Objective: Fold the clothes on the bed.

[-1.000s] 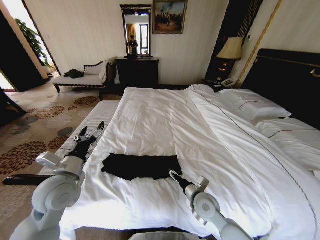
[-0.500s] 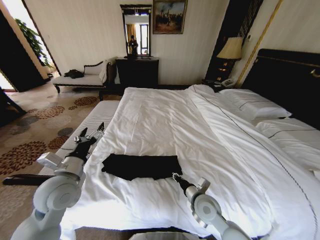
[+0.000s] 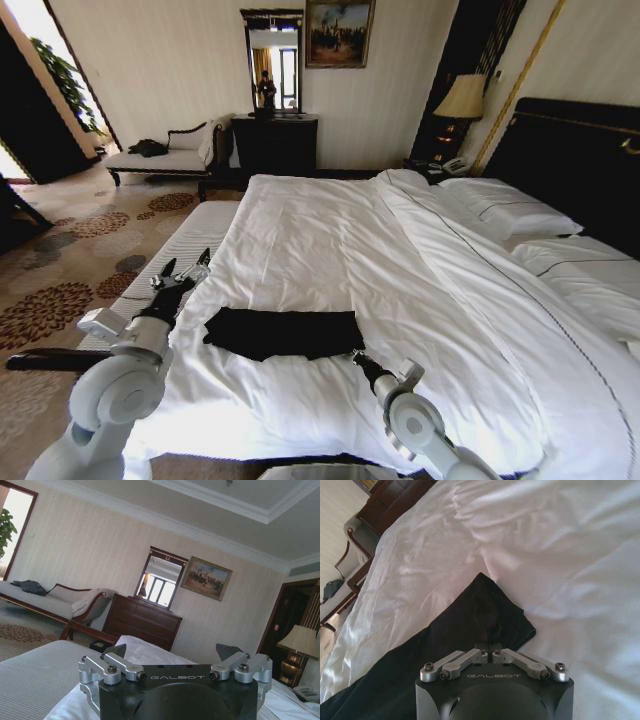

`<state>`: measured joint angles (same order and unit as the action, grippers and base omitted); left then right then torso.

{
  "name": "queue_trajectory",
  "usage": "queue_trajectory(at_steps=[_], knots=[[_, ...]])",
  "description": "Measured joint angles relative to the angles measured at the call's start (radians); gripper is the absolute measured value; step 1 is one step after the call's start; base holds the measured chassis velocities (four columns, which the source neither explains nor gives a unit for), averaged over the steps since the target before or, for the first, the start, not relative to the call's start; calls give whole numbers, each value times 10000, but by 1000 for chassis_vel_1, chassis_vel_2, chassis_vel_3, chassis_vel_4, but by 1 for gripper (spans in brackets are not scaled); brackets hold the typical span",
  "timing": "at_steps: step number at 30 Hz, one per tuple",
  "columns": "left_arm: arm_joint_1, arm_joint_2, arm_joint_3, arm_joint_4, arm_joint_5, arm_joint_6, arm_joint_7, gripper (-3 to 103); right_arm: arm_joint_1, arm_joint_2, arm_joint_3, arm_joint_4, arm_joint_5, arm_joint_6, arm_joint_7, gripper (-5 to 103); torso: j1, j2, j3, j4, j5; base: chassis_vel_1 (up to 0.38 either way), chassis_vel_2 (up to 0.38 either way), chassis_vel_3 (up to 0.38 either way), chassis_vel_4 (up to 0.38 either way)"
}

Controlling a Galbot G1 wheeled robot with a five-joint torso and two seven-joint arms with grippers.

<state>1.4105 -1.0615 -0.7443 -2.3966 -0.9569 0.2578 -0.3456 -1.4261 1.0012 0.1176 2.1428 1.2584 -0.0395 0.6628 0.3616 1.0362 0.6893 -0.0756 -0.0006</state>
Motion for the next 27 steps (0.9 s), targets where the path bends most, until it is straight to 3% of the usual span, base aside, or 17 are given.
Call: queue_trajectory(at_steps=[6, 16, 20, 21, 24, 26, 27], knots=[[117, -98, -22, -87, 86, -7, 0, 100, -244, 155, 91, -278, -866, 649, -290, 0, 0, 0, 0, 1, 0, 0, 0, 0, 0], [205, -143, -51, -154, 113, -14, 0, 100, -418, 366, 112, -522, -1461, 831, -420, -1, 0, 1, 1, 0, 0, 0, 0, 0, 0], [277, -145, -143, -216, 126, -15, 1, 100, -550, 489, 76, -423, -1604, 847, -425, 15, 0, 0, 1, -1, 0, 0, 0, 0, 0], [277, -145, -143, -216, 126, -15, 1, 100, -550, 489, 76, -423, -1604, 847, -425, 15, 0, 0, 1, -1, 0, 0, 0, 0, 0], [300, -144, -168, -256, 126, -15, 0, 100, -553, 630, 82, -384, -1239, 917, -411, 32, 0, 1, 1, -1, -1, 0, 0, 0, 0], [303, -145, -168, -262, 125, -15, 0, 100, -515, 682, 87, -438, -1162, 945, -409, 32, 0, 0, 1, -1, -1, 0, 0, 0, 0], [310, -151, -167, -276, 125, -15, 0, 100, -458, 752, 98, -543, -1077, 980, -411, 37, 0, 0, 1, 0, -1, 0, 0, 0, 0]])
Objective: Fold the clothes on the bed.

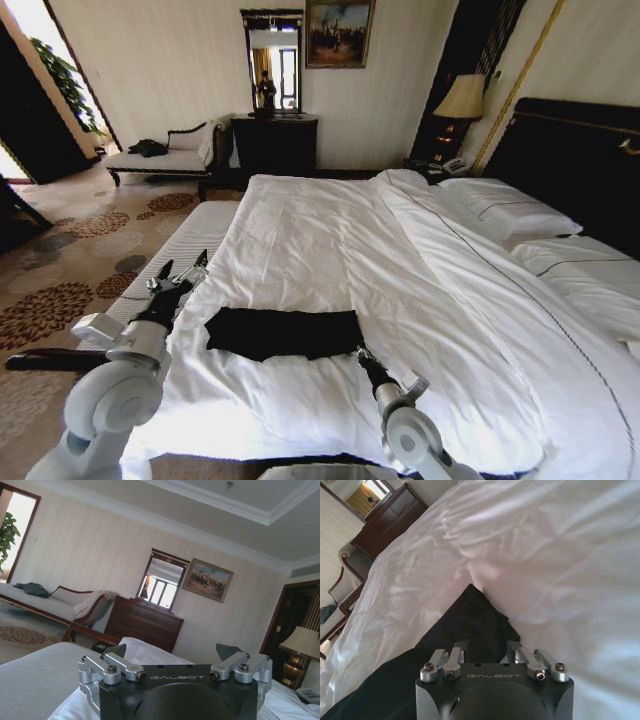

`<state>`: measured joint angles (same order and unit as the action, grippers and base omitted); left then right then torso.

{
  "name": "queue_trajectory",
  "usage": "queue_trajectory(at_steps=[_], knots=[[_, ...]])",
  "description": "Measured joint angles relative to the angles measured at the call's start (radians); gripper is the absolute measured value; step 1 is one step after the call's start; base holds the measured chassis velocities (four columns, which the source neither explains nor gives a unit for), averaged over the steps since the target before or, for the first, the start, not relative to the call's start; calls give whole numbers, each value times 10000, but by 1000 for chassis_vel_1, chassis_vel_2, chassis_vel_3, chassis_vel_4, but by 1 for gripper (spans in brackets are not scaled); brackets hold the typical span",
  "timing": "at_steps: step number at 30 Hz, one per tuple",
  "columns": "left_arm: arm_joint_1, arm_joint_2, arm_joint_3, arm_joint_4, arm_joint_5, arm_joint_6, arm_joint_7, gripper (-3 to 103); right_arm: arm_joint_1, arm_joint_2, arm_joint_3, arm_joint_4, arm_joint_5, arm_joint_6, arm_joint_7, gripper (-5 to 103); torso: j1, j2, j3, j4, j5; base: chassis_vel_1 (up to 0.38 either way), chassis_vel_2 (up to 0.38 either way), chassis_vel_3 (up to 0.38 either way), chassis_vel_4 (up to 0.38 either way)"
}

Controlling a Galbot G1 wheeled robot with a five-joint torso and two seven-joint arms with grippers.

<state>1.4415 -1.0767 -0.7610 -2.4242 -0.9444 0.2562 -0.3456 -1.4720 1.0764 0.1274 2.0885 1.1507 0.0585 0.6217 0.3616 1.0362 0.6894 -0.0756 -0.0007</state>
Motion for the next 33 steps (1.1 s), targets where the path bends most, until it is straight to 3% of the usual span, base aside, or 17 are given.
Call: queue_trajectory(at_steps=[11, 12, 13, 14, 15, 18, 23, 26, 28, 30, 33], knots=[[36, 12, -3, -42, 16, 0, -6, 100, 532, 551, 77, -803, 1018, 41, -247, 81, 0, 0, 0, 0, 0, 0, 0, 0, 0], [28, 23, -14, -43, 13, 0, -8, 100, 580, 584, 79, -847, 1105, 39, -303, 81, 0, 0, 0, 0, 0, 0, 0, 0, 0], [16, 29, -28, -43, 6, 1, -15, 100, 634, 655, 79, -889, 1208, 37, -382, 91, 0, 0, 0, 0, 0, 0, 0, 0, 0], [16, 29, -28, -43, 6, 1, -15, 100, 634, 655, 79, -889, 1208, 37, -382, 91, 0, 0, 0, 0, 0, 0, 0, 0, 0], [15, 26, -28, -38, 7, 0, -15, 100, 662, 719, 64, -914, 1251, 36, -431, 99, 0, 0, 0, 0, 1, 0, 0, 0, 0], [19, -1, -27, -26, 12, 1, -20, 100, 717, 846, 37, -1041, 1280, 43, -529, 96, 0, 0, 0, 0, 0, 0, 0, 0, 0], [40, 23, -76, -38, 4, 0, -29, 100, 842, 1067, 71, -1418, 1302, 177, -626, 76, 0, 0, 0, 1, 1, 0, 0, 0, 0], [40, 39, -110, -43, -12, 0, -34, 100, 871, 1141, 108, -1490, 1304, 227, -653, 70, 0, 0, 0, 0, 1, 0, 0, 0, 0], [58, 6, -122, -63, -18, 1, -37, 100, 900, 1240, 178, -1519, 1311, 276, -688, 54, 1, -1, 0, 0, 1, 0, 0, 0, 0], [70, -10, -112, -68, -12, 0, -39, 100, 907, 1266, 202, -1519, 1312, 299, -705, 54, 0, -1, 0, 0, 1, 0, 0, 0, 0], [102, -37, -82, -90, 18, 0, -39, 100, 930, 1366, 289, -1510, 1307, 420, -811, 37, 0, -1, 0, 0, 1, 0, 0, 0, 0]])
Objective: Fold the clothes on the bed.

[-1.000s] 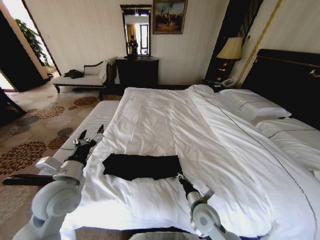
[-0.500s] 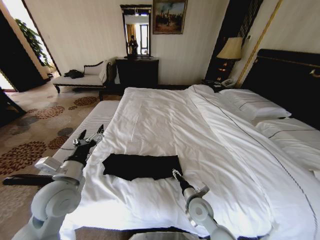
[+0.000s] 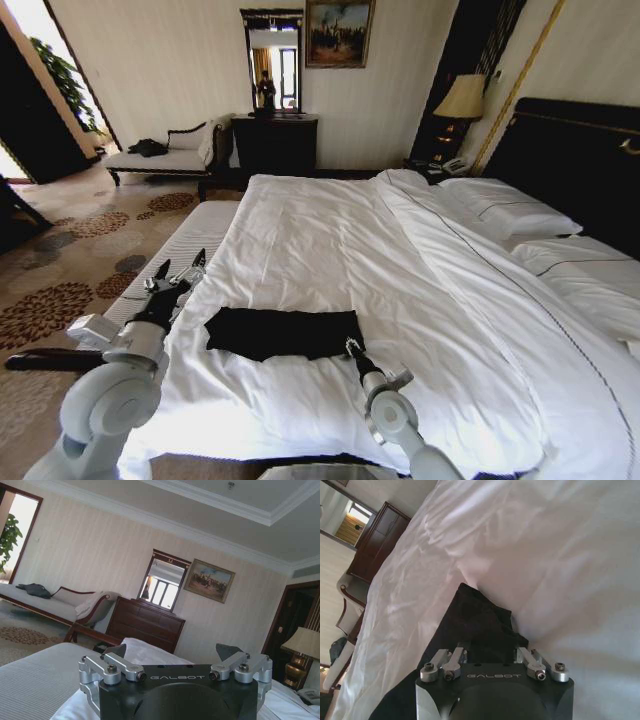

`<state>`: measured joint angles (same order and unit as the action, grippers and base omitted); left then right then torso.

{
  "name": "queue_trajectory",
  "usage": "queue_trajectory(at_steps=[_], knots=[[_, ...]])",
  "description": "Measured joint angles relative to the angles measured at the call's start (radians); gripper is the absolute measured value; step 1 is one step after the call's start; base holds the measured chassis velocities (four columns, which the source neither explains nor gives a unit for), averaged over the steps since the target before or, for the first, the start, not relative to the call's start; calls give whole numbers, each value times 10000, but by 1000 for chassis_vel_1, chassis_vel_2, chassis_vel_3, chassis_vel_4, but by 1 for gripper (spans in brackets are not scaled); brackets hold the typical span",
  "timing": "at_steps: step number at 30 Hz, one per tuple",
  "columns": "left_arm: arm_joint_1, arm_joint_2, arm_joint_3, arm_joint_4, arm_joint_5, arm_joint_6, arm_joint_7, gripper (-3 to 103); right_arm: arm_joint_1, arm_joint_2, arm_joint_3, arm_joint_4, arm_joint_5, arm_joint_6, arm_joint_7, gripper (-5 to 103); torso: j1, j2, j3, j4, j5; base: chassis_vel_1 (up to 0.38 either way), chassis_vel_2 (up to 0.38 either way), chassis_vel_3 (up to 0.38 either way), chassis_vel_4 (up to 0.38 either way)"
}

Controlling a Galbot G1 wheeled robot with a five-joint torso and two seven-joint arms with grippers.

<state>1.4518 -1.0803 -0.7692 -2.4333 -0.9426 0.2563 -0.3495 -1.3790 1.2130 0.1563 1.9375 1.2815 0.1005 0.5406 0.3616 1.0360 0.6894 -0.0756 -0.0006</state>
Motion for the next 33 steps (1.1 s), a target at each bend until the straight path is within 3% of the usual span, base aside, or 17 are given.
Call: queue_trajectory(at_steps=[3, 9, 11, 18, 25, 30, 33], knots=[[12, 0, -5, -10, 5, 0, 0, 100, 2, 41, 32, 36, -23, 80, -90, 32, 1, 0, 0, 0, 0, 0, 0, 0, 0], [95, -55, -43, -133, 19, 0, -1, 100, -56, 192, 163, 146, -34, 190, -233, 5, 0, 0, 0, 0, 0, 0, 0, 0, 0], [145, -75, -73, -199, 19, 0, -1, 100, -107, 244, 255, 269, -19, 215, -234, 2, 0, 0, 0, 1, 2, 0, 0, 0, 0], [234, -121, -128, -339, 19, 0, -3, 100, -362, 4, 977, 1000, 293, 230, -218, 2, 0, 0, 0, 1, 0, 0, 0, 0, 0], [303, -192, -143, -521, 21, 5, -6, 100, -617, -1310, 2338, 1410, 940, 51, -137, 2, 1, 0, 0, -2, -1, 0, 0, 0, 0], [371, -190, -285, -624, 17, 7, -11, 100, -636, -1740, 2299, 1763, 767, -40, -125, 2, 0, 1, 0, -4, 0, 0, 0, 0, 0], [408, -158, -409, -672, -16, 14, -19, 100, -285, -1726, 1705, 1872, 405, -167, -348, 2, 0, 3, 0, 1, 1, 0, 0, 0, 0]])
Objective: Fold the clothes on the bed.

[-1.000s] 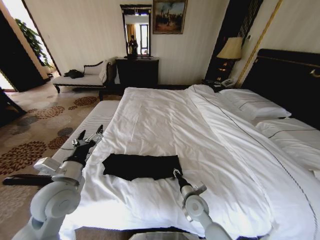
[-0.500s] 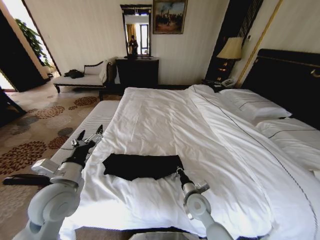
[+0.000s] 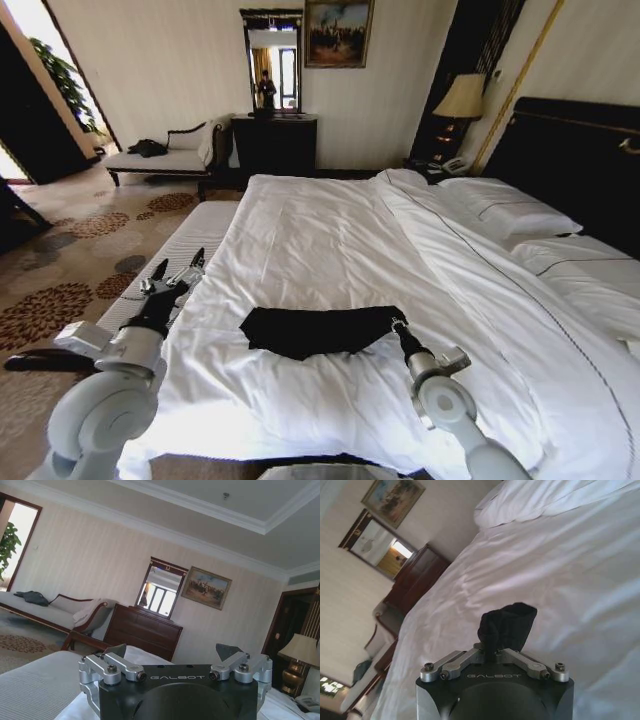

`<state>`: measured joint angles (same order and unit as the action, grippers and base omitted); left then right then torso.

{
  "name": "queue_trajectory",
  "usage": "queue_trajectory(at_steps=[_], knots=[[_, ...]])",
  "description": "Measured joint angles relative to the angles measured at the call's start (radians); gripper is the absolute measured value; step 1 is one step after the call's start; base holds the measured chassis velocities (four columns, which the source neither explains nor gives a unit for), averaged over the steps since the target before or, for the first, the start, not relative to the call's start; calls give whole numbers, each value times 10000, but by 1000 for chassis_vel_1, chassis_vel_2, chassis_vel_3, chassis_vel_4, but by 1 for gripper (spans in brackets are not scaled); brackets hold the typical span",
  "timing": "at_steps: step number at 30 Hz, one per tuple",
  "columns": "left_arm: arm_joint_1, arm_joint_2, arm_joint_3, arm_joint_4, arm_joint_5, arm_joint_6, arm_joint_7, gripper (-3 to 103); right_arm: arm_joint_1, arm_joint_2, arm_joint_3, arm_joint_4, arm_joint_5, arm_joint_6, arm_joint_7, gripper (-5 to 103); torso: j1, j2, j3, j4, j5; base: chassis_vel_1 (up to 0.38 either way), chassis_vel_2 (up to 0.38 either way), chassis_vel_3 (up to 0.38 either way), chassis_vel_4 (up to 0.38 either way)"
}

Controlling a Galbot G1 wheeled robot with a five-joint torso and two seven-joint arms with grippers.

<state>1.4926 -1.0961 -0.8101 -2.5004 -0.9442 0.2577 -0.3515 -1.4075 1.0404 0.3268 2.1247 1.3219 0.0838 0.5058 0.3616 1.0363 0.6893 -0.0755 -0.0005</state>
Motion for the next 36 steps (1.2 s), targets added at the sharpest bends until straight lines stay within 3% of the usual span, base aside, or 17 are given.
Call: queue_trajectory(at_steps=[5, 8, 19, 27, 36], knots=[[-134, 205, 29, 88, -102, 44, -44, 100, 680, 239, -924, -286, -730, -119, -747, 2, 0, 0, 1, -3, -2, 0, 0, 0, 0], [-182, 395, 98, 259, -152, 71, -64, 100, 1915, 523, -2218, -976, -1576, -175, -1542, 2, 1, -1, 1, 0, -2, 0, 0, 0, 0], [-222, 483, -216, 402, -334, 120, -151, 100, 3439, 1430, -4869, -2195, -2476, -33, -2511, 2, 1, -1, 1, -2, -3, 0, 0, 0, 0], [-253, 477, -222, 527, -332, 122, -153, 100, 3900, 2295, -5796, -3148, -2783, 172, -2743, 2, 1, -1, 0, -1, -4, 0, 0, 0, 0], [-363, 465, -193, 650, -335, 122, -159, 100, 3831, 2694, -6123, -3824, -2860, 246, -2799, 2, 1, -2, 0, -2, -2, 0, 0, 0, 0]])
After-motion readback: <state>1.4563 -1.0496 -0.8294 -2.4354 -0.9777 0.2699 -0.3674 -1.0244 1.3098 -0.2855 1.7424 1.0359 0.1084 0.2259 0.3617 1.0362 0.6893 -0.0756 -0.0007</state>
